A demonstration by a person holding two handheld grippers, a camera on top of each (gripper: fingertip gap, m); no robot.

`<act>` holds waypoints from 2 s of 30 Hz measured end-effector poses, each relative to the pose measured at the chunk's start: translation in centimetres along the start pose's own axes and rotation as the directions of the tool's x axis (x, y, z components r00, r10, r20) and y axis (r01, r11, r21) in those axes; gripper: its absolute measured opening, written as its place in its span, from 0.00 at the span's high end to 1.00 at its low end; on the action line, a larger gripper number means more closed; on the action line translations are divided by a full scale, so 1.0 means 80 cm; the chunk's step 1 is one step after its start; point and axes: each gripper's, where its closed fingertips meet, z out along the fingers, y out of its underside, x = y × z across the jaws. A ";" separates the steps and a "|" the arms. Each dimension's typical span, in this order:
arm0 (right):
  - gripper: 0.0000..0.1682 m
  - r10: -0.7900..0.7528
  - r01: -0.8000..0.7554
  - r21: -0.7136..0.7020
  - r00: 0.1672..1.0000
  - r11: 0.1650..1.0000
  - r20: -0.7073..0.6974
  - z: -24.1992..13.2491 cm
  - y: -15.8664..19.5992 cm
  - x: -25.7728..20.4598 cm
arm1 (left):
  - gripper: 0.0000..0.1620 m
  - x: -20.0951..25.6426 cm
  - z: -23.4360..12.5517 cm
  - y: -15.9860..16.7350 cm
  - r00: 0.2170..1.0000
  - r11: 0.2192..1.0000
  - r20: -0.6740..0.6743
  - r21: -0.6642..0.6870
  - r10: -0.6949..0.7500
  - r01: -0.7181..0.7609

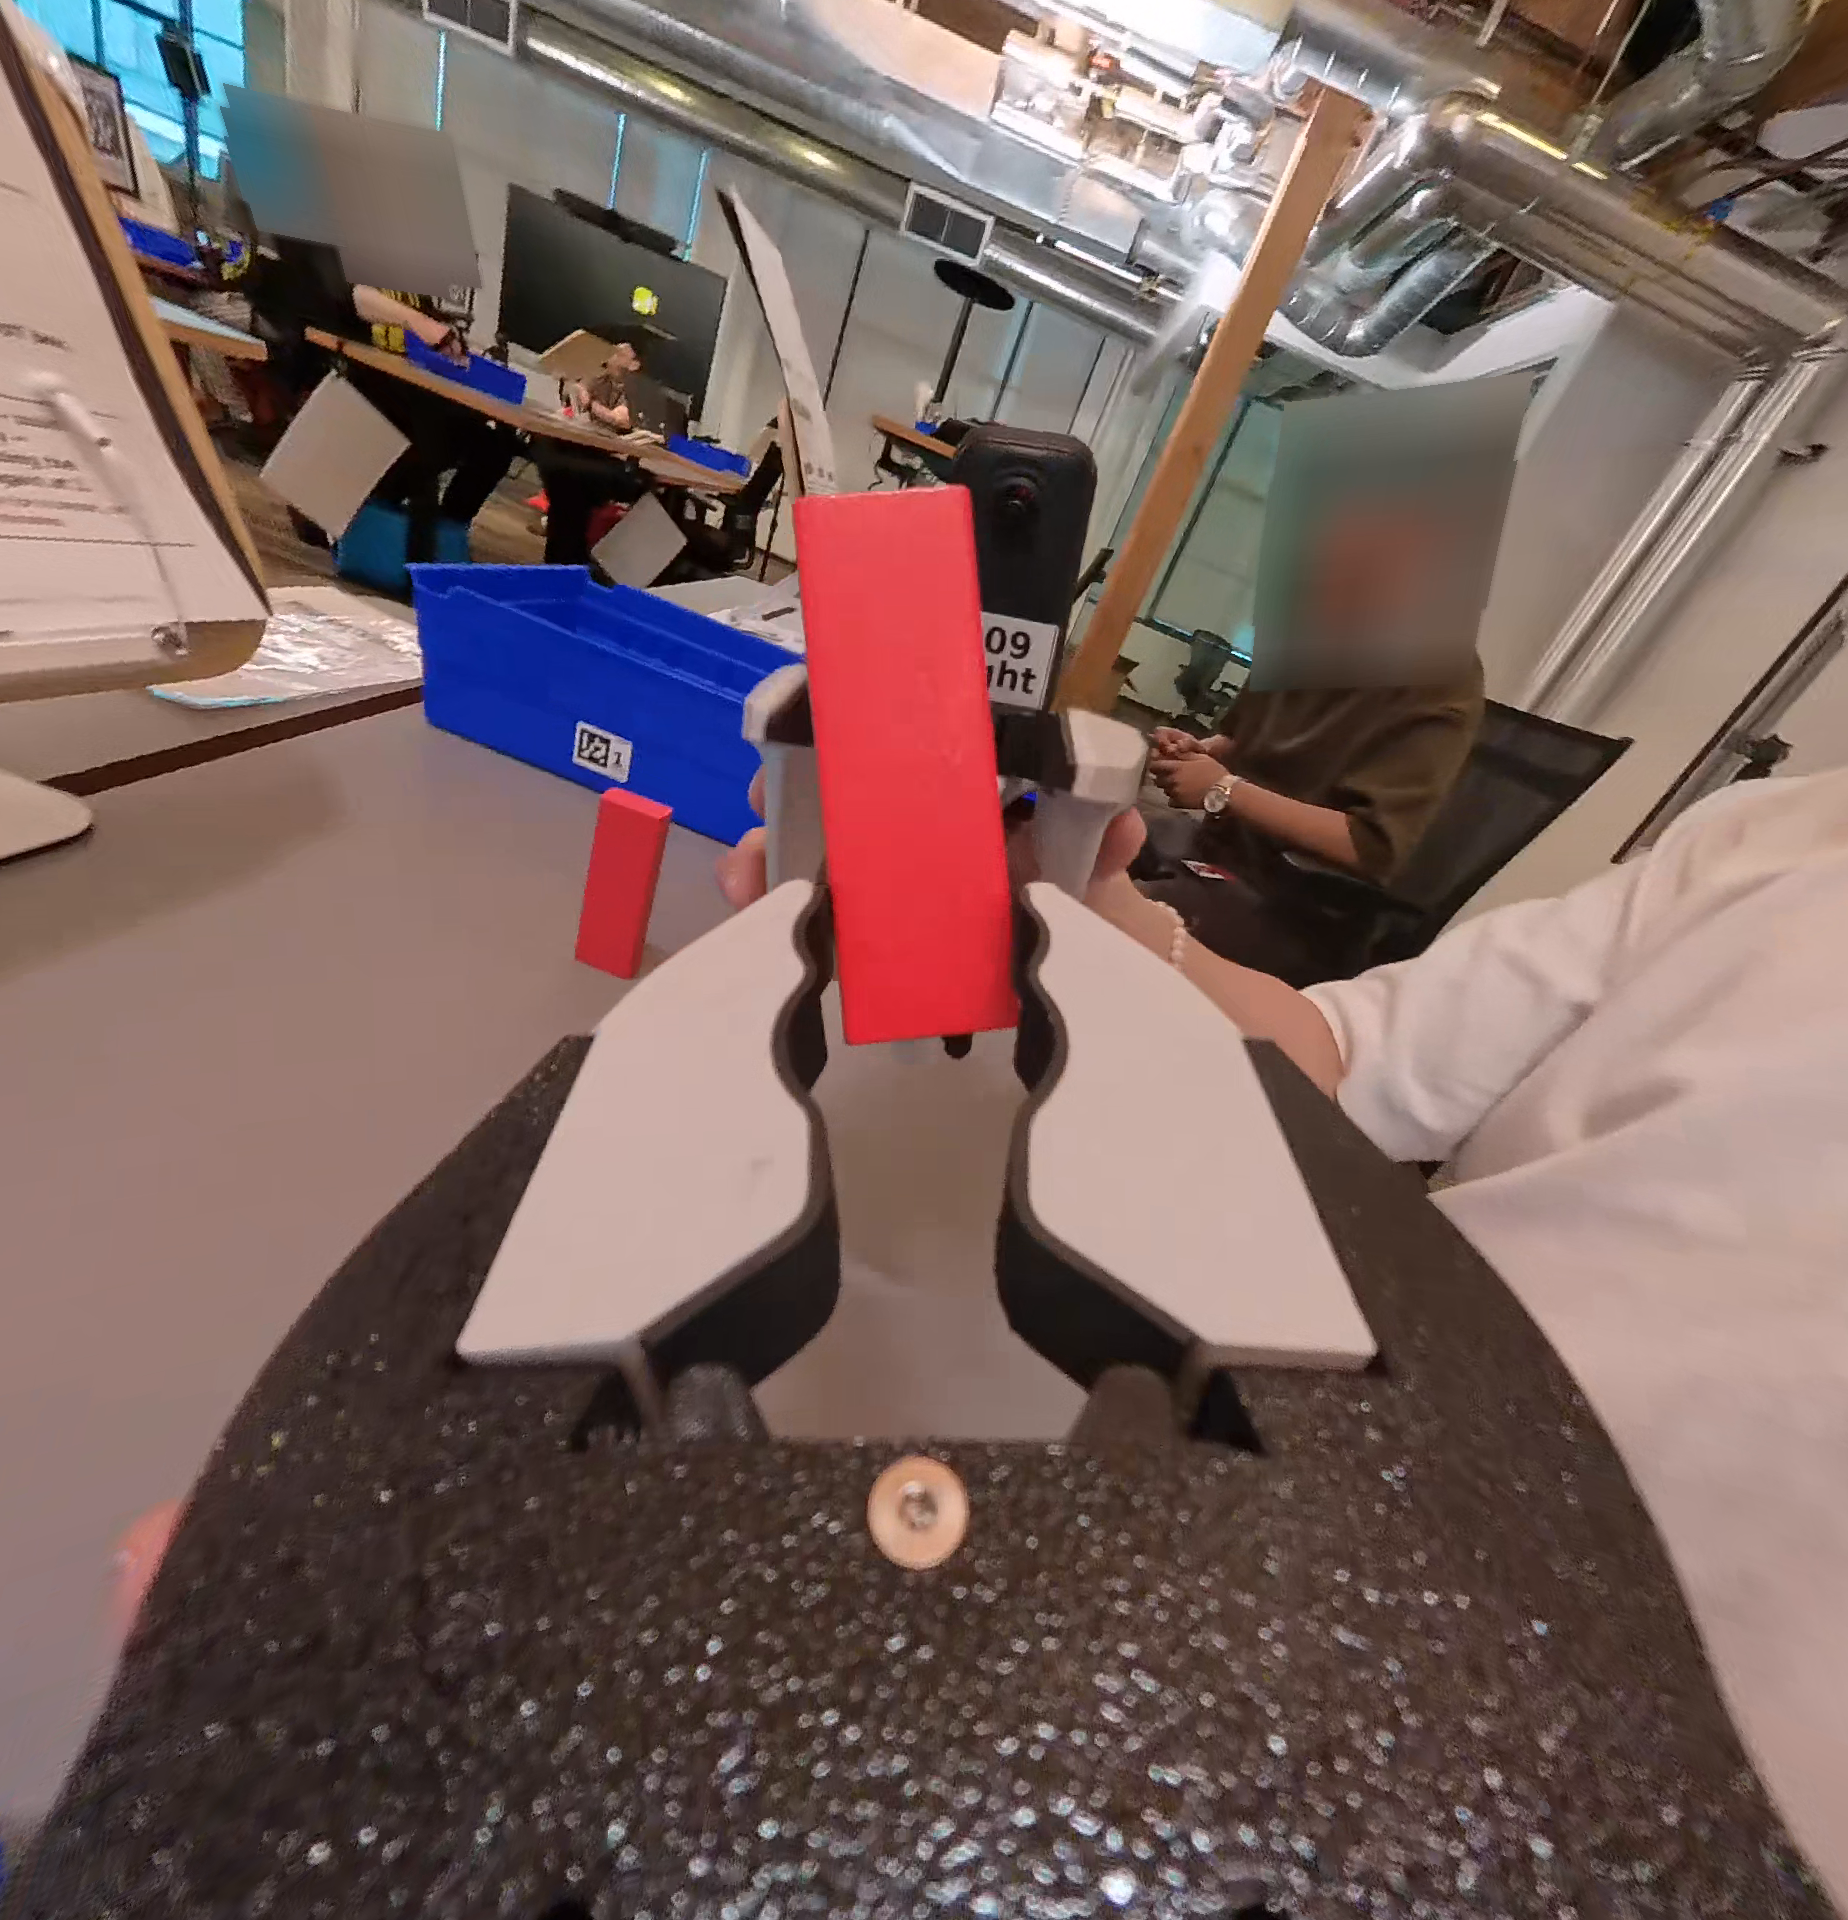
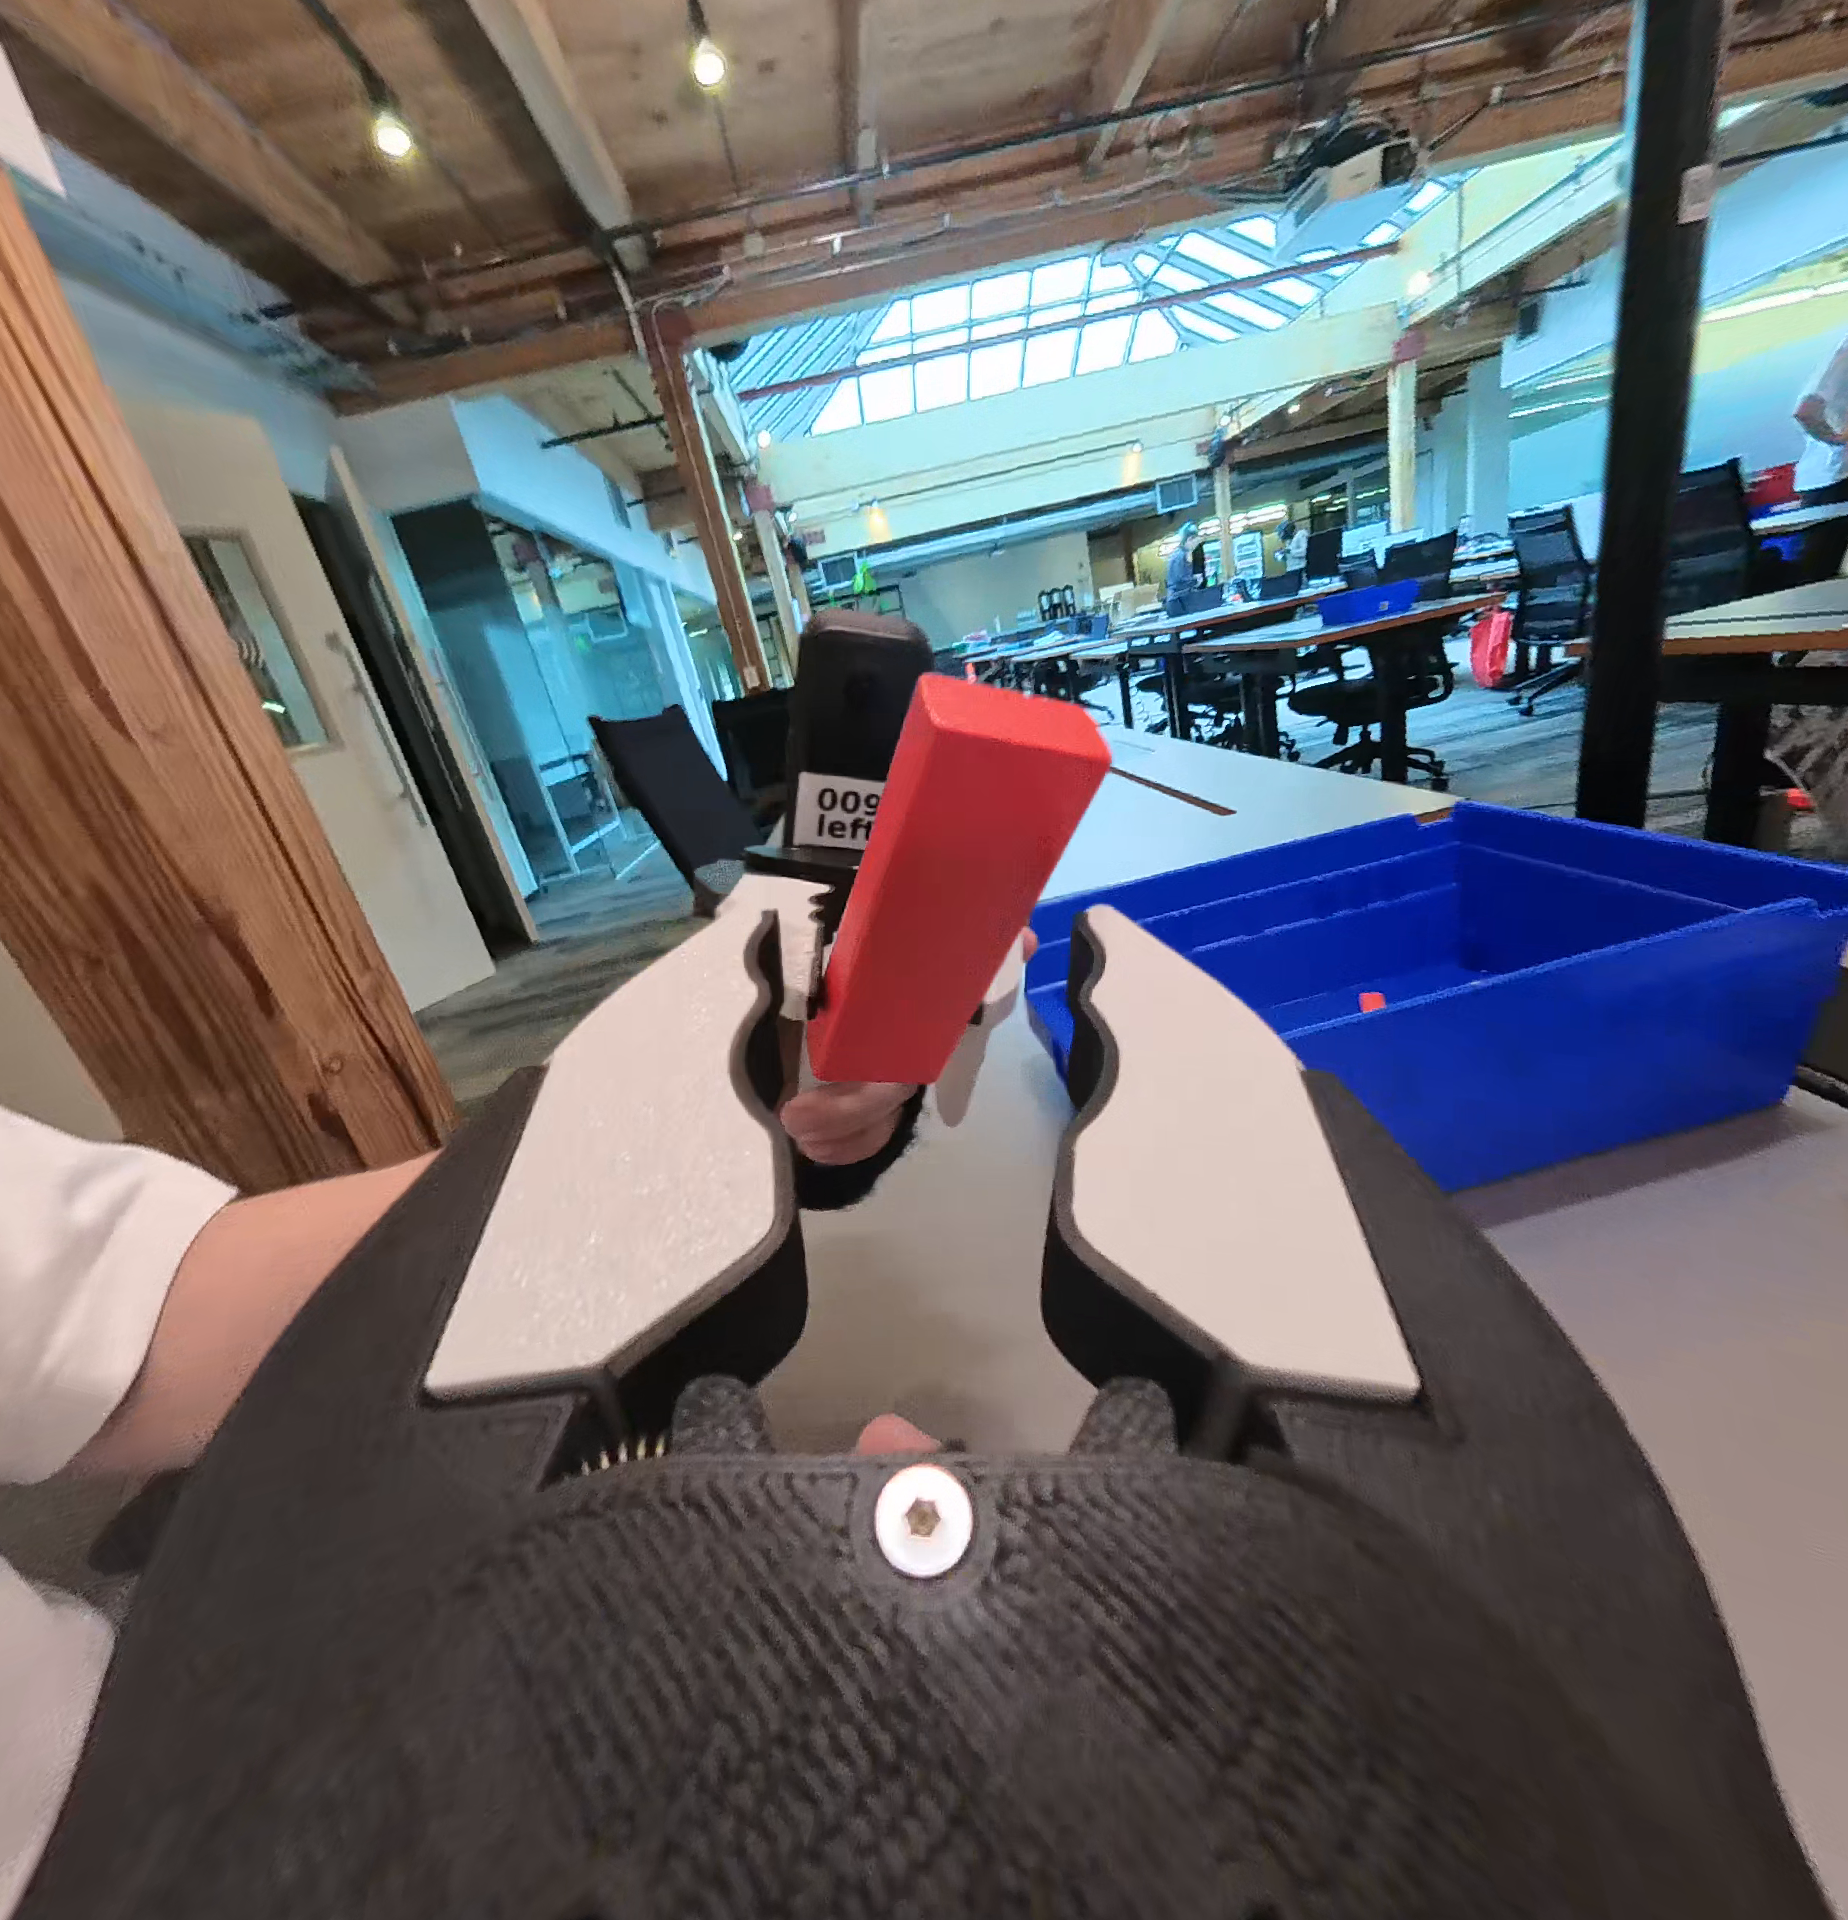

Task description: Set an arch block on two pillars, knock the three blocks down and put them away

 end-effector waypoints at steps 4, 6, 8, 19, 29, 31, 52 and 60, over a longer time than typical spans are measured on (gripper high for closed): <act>0.78 -0.005 0.006 -0.025 1.000 1.000 0.028 0.005 0.007 -0.009 | 0.80 0.012 0.008 0.001 0.998 0.999 -0.051 0.015 0.030 -0.029; 0.79 -0.008 0.008 -0.019 0.999 1.000 0.035 0.006 0.006 -0.011 | 0.80 0.014 0.011 0.002 0.998 0.999 -0.056 0.012 0.040 -0.040; 0.79 -0.047 0.048 -0.033 0.998 0.998 0.042 0.006 0.007 -0.013 | 0.80 0.015 0.011 0.004 0.997 0.999 -0.064 0.014 0.047 -0.047; 0.80 -0.313 0.289 -0.415 0.950 0.862 0.011 -0.030 0.051 0.014 | 0.62 0.008 0.000 -0.037 0.933 0.902 0.089 -0.302 0.348 -0.308; 0.80 -0.367 0.349 -0.503 0.928 0.790 0.066 -0.054 0.068 0.011 | 0.70 0.004 0.047 0.011 0.888 0.612 -0.138 -0.677 0.440 -0.408; 0.80 -0.369 0.346 -0.509 0.928 0.788 0.060 -0.058 0.069 0.013 | 0.72 0.005 0.051 0.015 0.891 0.612 -0.148 -0.677 0.430 -0.408; 0.65 -0.380 0.208 -0.506 0.886 0.837 -0.265 -0.214 0.039 0.062 | 0.80 -0.103 0.104 0.029 0.859 0.579 -0.035 -0.725 0.511 -0.373; 0.65 -0.370 0.176 -0.479 0.861 0.860 -0.349 -0.266 0.031 0.077 | 0.80 -0.157 0.166 0.067 0.889 0.581 -0.062 -0.735 0.454 -0.348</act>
